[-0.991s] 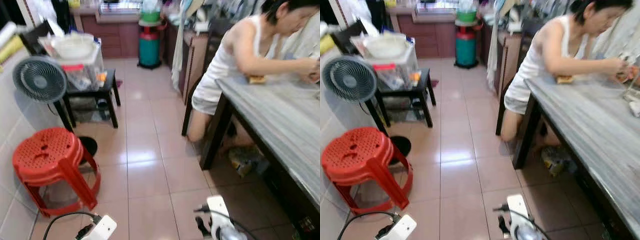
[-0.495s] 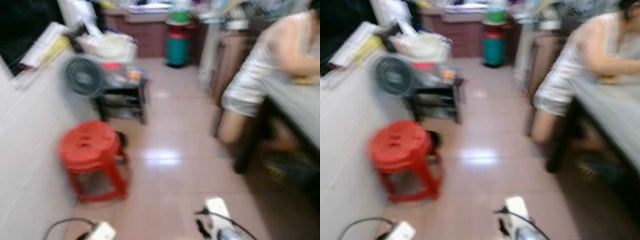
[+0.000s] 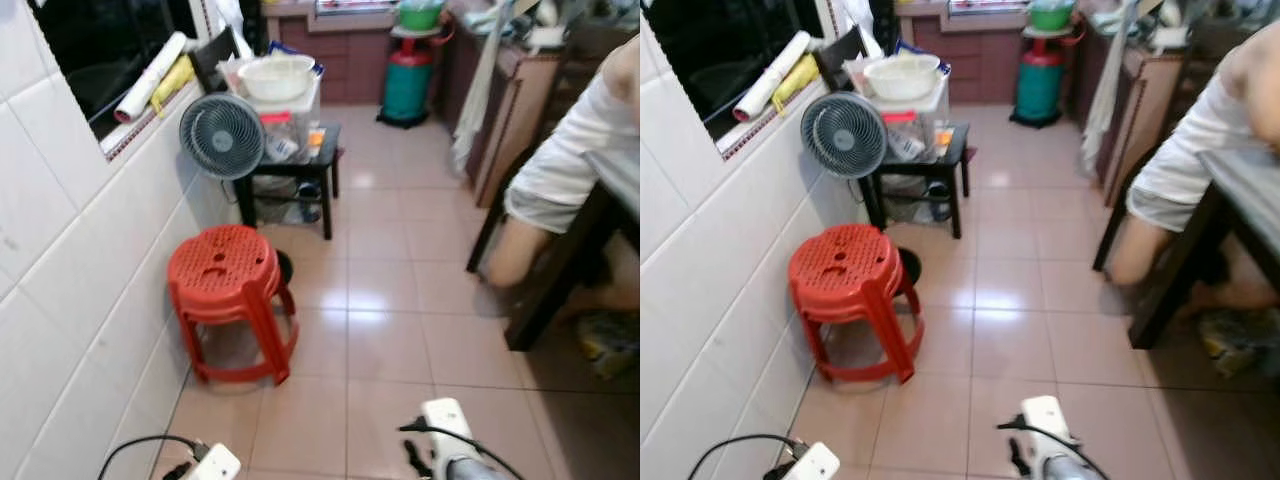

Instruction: Setting the table

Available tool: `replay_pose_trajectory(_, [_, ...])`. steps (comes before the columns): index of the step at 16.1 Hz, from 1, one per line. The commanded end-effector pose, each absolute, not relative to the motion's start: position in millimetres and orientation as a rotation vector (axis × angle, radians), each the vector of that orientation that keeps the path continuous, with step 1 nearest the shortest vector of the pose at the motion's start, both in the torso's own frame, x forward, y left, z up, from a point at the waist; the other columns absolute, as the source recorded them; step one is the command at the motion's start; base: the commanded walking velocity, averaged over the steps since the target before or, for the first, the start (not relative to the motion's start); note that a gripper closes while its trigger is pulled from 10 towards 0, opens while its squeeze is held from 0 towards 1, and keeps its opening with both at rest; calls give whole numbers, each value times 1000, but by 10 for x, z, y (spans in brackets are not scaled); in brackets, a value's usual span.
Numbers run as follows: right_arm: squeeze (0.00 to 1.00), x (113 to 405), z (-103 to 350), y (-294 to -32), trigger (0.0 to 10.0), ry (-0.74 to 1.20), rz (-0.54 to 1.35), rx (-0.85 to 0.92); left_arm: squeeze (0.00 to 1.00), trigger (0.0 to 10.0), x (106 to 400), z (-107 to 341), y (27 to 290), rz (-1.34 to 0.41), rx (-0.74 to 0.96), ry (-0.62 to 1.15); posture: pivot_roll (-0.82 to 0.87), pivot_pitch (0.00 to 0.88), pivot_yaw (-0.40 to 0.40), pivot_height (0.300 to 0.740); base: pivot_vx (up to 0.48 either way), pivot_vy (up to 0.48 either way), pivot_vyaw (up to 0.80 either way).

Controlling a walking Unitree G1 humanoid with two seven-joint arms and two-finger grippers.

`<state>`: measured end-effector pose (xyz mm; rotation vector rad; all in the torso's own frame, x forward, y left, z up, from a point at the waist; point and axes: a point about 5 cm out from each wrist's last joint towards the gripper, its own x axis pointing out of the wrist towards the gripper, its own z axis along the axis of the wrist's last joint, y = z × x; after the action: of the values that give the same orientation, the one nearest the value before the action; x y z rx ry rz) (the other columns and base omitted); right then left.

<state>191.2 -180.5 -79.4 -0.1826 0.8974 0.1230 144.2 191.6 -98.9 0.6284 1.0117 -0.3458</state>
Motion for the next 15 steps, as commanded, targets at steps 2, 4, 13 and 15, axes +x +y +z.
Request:
replay_pose_trajectory(2, [0, 1962, -781, -1663, 10000, 882, 143, -155, 0, 10000, 1465, -965, 2018, -337, 656, 1009, -132, 0, 34, 740, 0, 332, 0])
replay_pose_trajectory(4, [0, 1962, -781, -1665, 10000, 884, 144, -162, 0, 10000, 1481, -958, 2022, -336, 657, 1004, -134, 0, 36, 740, 0, 356, 0])
replay_pose_trajectory(13, [0, 1960, -781, -1664, 10000, 881, 149, -168, 0, 10000, 1549, -939, 1969, -352, 663, 980, -139, 0, 38, 740, 0, 421, -144])
replay_pose_trajectory(15, [0, 1963, -779, -1668, 10000, 880, 151, -172, 0, 10000, 1561, -934, 1964, -349, 655, 974, -140, 0, 39, 740, 0, 347, 0])
